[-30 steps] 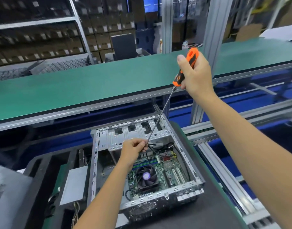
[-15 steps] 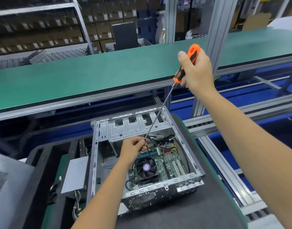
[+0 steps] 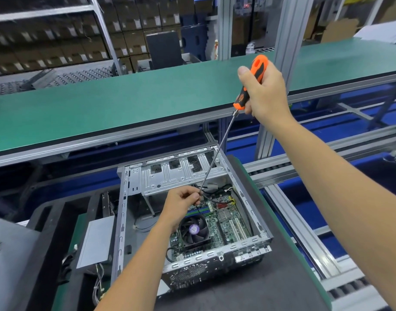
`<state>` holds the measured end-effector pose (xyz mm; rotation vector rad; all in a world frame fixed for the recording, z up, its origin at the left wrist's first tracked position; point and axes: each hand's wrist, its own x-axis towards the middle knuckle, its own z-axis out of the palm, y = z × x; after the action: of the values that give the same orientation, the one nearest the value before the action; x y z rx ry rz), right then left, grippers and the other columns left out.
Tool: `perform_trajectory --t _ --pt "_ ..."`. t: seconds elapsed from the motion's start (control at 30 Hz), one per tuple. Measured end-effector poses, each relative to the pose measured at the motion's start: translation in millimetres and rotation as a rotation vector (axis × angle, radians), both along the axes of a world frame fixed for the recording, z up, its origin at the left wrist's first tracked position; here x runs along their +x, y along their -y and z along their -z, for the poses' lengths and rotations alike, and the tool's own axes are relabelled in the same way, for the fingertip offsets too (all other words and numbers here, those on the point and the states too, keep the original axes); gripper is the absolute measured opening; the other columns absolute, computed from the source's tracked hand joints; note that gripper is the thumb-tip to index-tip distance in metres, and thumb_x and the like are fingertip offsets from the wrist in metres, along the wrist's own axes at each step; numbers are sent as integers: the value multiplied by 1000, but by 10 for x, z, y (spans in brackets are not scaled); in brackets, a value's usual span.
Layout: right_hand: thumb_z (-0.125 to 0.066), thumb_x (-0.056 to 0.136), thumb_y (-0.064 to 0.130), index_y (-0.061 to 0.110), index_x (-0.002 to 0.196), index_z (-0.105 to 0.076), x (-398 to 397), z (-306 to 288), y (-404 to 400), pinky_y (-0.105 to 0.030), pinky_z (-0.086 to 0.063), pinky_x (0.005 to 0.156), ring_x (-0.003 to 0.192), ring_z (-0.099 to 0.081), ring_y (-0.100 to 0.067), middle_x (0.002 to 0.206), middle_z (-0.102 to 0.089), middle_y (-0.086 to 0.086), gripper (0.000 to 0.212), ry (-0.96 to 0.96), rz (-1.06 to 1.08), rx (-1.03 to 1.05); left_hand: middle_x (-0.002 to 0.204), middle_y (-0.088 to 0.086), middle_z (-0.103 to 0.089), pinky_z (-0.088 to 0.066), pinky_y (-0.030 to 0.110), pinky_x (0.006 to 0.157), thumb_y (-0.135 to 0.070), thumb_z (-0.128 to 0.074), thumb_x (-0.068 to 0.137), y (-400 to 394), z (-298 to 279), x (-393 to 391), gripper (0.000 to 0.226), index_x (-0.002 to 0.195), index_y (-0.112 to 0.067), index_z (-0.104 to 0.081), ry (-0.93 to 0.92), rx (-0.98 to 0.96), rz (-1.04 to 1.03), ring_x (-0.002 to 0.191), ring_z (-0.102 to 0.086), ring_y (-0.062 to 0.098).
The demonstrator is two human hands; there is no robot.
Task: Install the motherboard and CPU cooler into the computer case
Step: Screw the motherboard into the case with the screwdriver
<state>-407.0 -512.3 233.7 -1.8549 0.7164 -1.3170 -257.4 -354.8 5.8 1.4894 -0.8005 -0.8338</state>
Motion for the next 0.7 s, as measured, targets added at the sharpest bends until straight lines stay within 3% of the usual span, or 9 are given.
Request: perform_trajectory --t 0.2,0.4,0.7 --pt "-52 98 30 18 77 -38 70 3 2 -20 -44 42 50 -50 -17 75 -43 -14 28 21 -3 -6 67 3 -67 -52 19 66 10 -54 88 -7 21 40 21 89 -4 -69 -178 -48 -23 63 -61 13" --pt "-53 98 29 19 77 -38 160 -10 -11 -16 -44 43 54 -49 -15 69 -41 -2 27 61 2 2 69 5 -64 -53 20 62 5 -52 90 3 25 34 21 86 -7 -69 -385 -131 -14 60 -59 12" --pt "-53 98 30 19 75 -38 159 19 36 -18 -43 45 55 -48 -19 70 -40 -4 30 15 15 -3 74 6 -69 -53 23 75 7 -51 90 -2 12 25 27 89 -11 -71 -293 -109 76 76 -65 17"
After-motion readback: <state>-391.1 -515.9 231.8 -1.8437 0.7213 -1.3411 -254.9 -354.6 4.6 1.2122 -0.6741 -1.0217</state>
